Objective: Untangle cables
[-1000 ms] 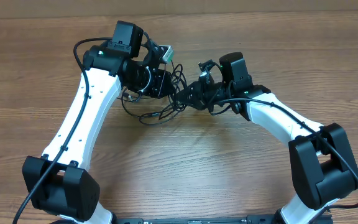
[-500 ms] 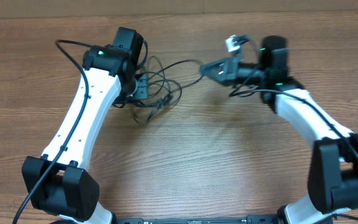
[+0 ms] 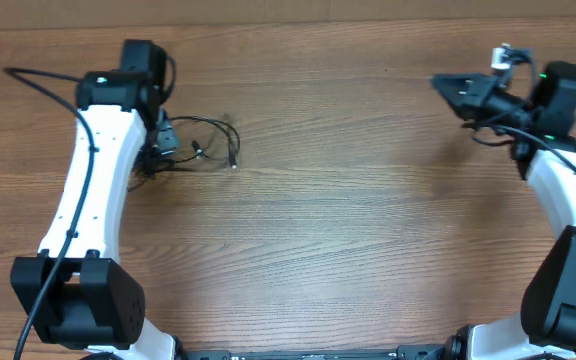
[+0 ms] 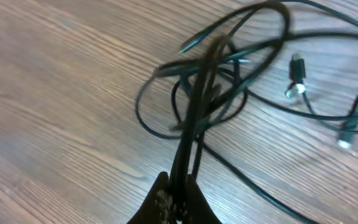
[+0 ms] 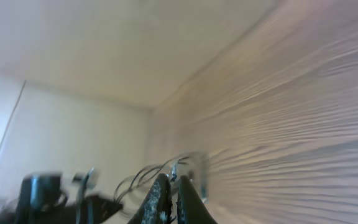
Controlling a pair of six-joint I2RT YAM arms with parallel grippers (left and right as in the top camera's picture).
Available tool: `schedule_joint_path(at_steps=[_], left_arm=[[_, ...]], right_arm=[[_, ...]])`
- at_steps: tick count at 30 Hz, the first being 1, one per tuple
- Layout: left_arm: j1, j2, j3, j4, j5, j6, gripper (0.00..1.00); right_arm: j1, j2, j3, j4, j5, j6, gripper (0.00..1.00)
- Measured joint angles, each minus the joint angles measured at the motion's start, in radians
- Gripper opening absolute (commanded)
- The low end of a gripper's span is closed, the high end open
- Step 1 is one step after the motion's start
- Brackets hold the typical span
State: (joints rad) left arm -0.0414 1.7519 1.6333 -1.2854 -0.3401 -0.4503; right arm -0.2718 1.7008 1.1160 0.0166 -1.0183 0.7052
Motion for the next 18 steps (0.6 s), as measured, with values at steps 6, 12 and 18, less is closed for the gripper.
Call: schedule_joint_path(at_steps=[6,12,18], left_arm=[[0.016,0.0,0.0,0.097,0.338,0.243,0.04],[-0.042,0.0,0.0,0.137,0.58,0.35,0.04],[-0.116,0.0,0.0,0.141,0.595,0.348,0.04]], right_arm=[[-0.026,0.0,0.001,-0.242,0.082,-0.122,0.41],[0.163,0.0,0.0,-0.481,0.267,-0.187,0.59],[0.456,0.0,0.0,-0.485,0.447,-0.134,0.62]])
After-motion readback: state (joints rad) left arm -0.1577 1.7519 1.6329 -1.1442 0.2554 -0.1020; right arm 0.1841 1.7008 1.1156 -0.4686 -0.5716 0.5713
